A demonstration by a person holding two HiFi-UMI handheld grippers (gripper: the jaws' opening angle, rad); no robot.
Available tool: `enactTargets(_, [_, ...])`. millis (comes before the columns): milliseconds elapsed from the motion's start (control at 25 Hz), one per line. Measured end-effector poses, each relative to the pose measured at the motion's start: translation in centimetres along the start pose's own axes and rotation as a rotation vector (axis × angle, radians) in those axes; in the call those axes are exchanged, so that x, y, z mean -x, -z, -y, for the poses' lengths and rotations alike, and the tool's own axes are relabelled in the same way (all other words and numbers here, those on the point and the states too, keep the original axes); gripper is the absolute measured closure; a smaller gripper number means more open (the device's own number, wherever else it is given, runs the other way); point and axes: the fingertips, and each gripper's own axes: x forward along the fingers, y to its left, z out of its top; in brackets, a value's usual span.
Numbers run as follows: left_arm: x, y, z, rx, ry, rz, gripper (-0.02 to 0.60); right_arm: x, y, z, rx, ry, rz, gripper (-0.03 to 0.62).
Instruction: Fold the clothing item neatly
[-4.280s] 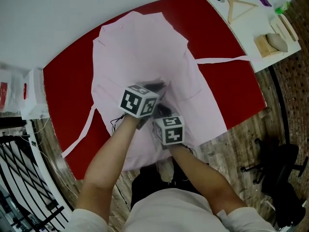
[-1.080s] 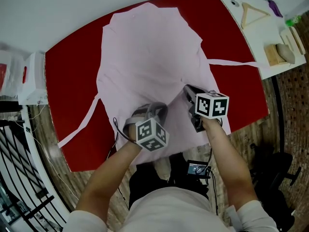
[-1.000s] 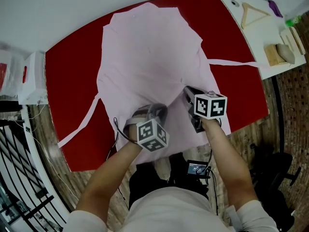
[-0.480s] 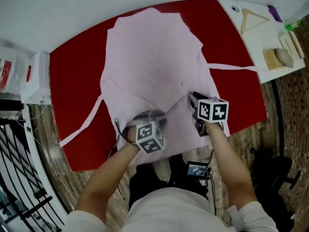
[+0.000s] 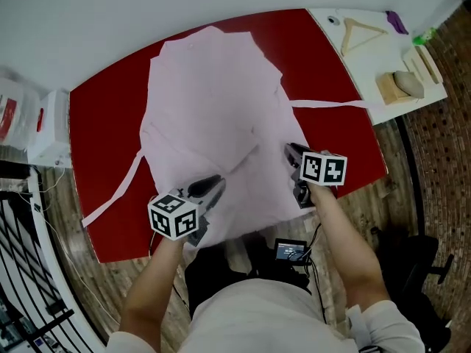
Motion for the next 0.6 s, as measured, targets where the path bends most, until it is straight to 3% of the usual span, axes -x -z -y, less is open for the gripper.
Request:
enactTargets(80, [2.3,-2.3,-0.6,0.182,0.017,0.178,0.525,1.3,-0.7,0.6,-0.039,0.004,0.032,0.528])
enactTargets(200, [5.3,-4.0,-1.4,0.309,0.051,0.339,0.548,3.0,-1.9,1.6,-0.095,0.024,0.086,0.528])
enactTargets(400, [9.0,-4.8,-3.0,0.34,0.059,0.397,0.569,6.1,-3.8,4.1,-0.2,0.119,0.166,0.528])
enactTargets(600, [11.7,-4.4,-4.6,0.375,0.072,0.399,0.574,9.3,-5.0,7.0,-0.278,0.243,0.228,0.528])
